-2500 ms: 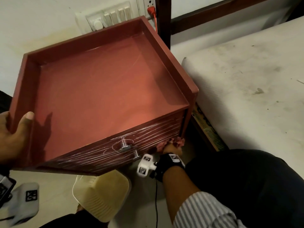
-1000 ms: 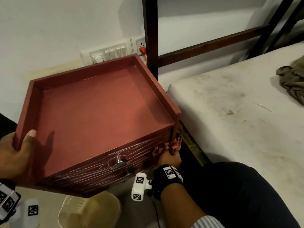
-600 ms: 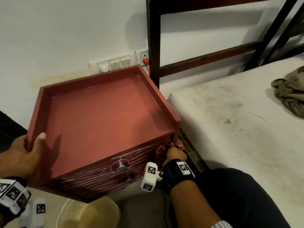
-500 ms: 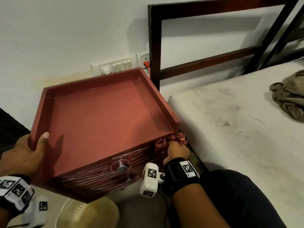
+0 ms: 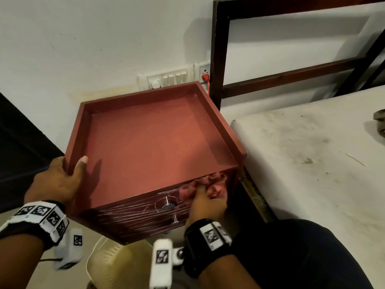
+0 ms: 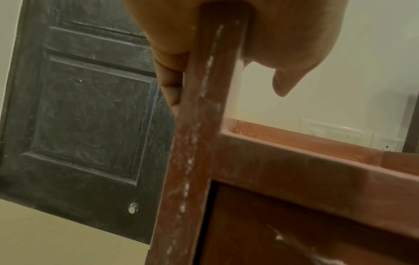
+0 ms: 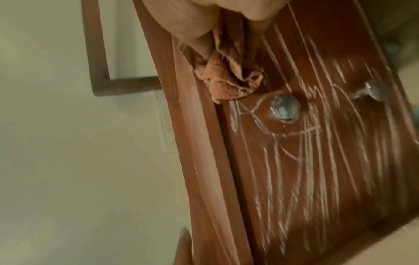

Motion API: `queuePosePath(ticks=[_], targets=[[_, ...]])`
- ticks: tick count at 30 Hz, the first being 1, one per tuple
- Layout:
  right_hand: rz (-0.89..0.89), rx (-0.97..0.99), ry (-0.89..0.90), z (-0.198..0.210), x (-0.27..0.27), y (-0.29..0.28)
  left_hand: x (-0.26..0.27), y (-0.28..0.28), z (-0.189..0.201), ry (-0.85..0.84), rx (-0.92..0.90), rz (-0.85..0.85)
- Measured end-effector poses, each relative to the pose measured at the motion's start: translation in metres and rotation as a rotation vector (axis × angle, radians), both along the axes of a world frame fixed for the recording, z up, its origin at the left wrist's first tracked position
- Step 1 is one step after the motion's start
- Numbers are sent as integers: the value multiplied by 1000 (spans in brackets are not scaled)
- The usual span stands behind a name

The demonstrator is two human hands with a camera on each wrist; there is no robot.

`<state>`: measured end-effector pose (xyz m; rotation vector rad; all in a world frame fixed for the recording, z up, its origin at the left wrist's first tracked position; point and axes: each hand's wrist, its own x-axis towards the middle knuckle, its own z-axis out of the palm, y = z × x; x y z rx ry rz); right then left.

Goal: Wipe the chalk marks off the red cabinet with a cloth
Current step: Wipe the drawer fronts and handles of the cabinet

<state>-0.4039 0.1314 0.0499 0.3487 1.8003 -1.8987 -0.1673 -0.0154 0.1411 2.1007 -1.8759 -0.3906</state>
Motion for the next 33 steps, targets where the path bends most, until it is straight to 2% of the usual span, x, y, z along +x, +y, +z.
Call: queuePosePath(ticks=[1,3,6,9,11,14,17,20,24,29,33], targets=[[52,19,-43,-1,22,-2,1,0,-1,5,10,0],[116,-75,-194,5,49,-2,2,-3,-3,-4,4,4],[137,-213,-358,12,26,0,3,-3,-3,-28,8,-5],[-7,-165,-292,5,-30,10,4,-3,-4,-13,3,-4],[-106,-110,-146,-4,-59,16,4,-4,-5,-7,2,-13],[-127,-54,3,-12,-49,9,6,-8,-7,16,8,-8],[23,-40,-59,-10,2,-6,5,-10,-9,2,7,-4],[75,-83,-72,-8,31,-12,5,-9,-9,-9,6,-2],[54,-135,-73,-17,1,-7,7,-8,-9,12,4,-12],[7,-92,-118,-41,-50,10,6,-8,-9,19,-4,-8],[-8,-92,-123,-38,-35,-7,7,-10,-11,32,-3,-8]])
